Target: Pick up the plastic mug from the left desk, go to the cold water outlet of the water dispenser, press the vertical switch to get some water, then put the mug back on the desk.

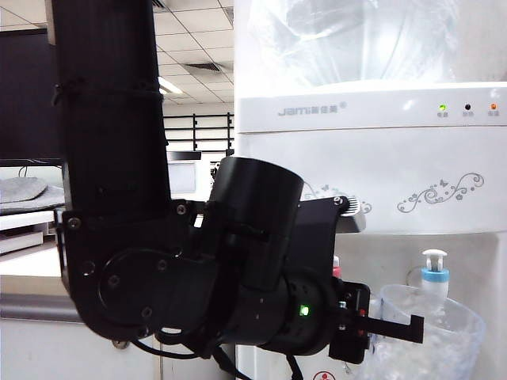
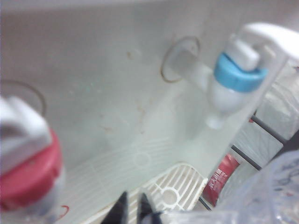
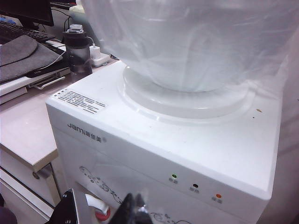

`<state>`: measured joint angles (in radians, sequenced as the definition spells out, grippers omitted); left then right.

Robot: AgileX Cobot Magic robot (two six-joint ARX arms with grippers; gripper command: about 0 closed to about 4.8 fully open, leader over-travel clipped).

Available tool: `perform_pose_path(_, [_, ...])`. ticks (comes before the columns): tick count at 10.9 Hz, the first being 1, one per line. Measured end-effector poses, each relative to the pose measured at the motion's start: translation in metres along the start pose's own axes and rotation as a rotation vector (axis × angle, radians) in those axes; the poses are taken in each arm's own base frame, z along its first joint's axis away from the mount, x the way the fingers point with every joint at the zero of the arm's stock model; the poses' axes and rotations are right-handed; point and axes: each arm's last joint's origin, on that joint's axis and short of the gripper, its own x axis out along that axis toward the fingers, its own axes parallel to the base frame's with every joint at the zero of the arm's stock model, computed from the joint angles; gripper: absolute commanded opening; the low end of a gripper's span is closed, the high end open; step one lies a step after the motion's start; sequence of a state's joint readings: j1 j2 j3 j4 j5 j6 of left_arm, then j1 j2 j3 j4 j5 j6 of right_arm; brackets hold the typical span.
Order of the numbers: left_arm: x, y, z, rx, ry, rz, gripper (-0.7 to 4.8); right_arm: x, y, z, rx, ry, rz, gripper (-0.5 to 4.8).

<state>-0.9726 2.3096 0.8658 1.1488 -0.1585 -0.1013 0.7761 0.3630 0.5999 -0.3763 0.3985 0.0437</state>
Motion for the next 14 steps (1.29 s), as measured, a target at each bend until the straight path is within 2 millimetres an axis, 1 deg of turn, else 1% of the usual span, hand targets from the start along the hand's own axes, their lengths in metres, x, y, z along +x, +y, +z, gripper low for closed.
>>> perform_pose_path(3, [0.0, 0.0001, 0.0, -0.005, 0.0, 0.0, 0.27, 0.0, 0.0, -0.0004, -0.002, 0.004, -0.001, -0.01])
perform_pose_path(4, [0.0, 0.0001, 0.0, -0.018, 0.0, 0.0, 0.27, 0.0, 0.0, -0.0005, -0.002, 0.005, -0.001, -0.01])
perform_pose_path(5, [0.0, 0.0001, 0.0017, -0.075, -0.017, -0.002, 0.27, 0.0, 0.0, -0.0006, -0.002, 0.006, -0.001, -0.01])
perform_pose_path(7, [0.0, 0.0001, 0.0017, -0.083, -0.018, -0.002, 0.23, 0.0, 0.0, -0.0005, -0.002, 0.005, -0.001, -0.01])
perform_pose_path(8, [0.0, 0.0001, 0.0017, -0.087, -0.018, -0.002, -0.07, 0.0, 0.0, -0.0006, -0.002, 0.006, -0.001, -0.01])
perform_pose_path(14, [0.0001, -0.0001, 0.002, -0.094, -0.018, -0.003, -0.06, 0.0, 0.0, -0.0006, -0.003, 0.006, -0.001, -0.01])
